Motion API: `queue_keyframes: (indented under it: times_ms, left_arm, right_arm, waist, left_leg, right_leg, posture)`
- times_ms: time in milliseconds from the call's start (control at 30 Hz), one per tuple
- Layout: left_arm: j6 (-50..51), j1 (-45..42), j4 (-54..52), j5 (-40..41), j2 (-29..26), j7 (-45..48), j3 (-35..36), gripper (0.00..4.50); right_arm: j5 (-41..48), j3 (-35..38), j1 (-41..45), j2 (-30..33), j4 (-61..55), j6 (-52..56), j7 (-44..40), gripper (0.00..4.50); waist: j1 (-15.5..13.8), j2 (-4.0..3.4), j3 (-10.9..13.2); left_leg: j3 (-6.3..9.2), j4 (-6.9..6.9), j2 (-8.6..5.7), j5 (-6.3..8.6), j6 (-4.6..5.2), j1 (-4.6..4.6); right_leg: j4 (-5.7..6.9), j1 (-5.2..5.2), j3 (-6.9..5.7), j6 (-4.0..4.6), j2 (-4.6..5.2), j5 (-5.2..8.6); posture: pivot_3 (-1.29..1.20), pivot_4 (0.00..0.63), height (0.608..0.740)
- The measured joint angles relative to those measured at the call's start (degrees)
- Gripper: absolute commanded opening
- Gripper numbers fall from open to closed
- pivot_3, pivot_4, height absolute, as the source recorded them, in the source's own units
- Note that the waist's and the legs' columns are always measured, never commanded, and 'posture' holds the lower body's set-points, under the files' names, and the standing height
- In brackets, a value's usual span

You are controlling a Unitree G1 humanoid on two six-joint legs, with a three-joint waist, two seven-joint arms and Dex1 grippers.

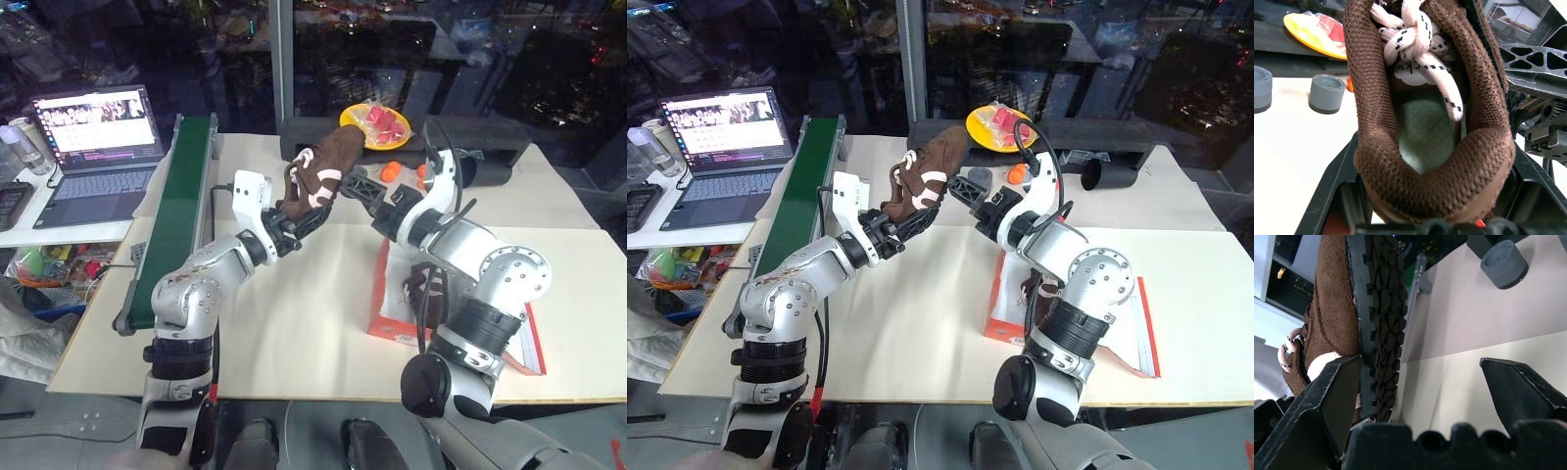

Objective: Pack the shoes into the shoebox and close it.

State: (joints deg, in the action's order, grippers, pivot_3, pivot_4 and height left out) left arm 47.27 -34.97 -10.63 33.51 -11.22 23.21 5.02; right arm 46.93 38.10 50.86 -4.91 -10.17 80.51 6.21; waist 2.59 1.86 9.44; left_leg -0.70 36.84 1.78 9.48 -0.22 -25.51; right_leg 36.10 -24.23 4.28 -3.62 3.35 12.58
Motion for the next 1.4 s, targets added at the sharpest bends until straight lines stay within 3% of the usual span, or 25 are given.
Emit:
queue_keyframes:
  times_ms: [533,800,1400]
  left_arm:
    - [-2.2,-0.3,0.7,-1.1,-0.7,1.1,-1.0,2.44]
    - [-3.4,-0.7,7.1,-3.0,-0.8,0.0,-0.5,2.44]
    - [-3.0,-1.1,2.1,-2.8,0.5,1.2,-4.1,2.44]
  right_arm:
    - [6.3,0.0,-0.1,-0.1,-0.2,-0.2,5.9,4.5]
    - [10.7,-0.7,-0.7,0.6,-0.6,-0.3,7.7,4.5]
    - [12.9,-4.0,-1.3,3.1,3.4,-6.0,9.0,4.5]
  waist:
    - [0.0,-0.01,0.0]
    - [0.0,-0.03,0.0]
    - [0.0,-0.05,0.0]
  left_leg:
    - [0.02,-0.01,0.01,0.0,0.0,-0.04]
    - [0.03,-0.02,0.02,0.0,0.0,-0.06]
    - [0.05,-0.02,0.02,0.0,0.01,-0.1]
  right_leg:
    - [-0.05,-0.01,-0.02,0.0,0.0,0.02]
    - [-0.06,-0.03,-0.04,0.01,-0.01,0.03]
    - [-0.11,-0.03,-0.07,0.01,-0.01,0.03]
  posture:
    - [0.0,0.15,0.74]
    - [0.0,0.15,0.74]
    - [0.0,0.15,0.74]
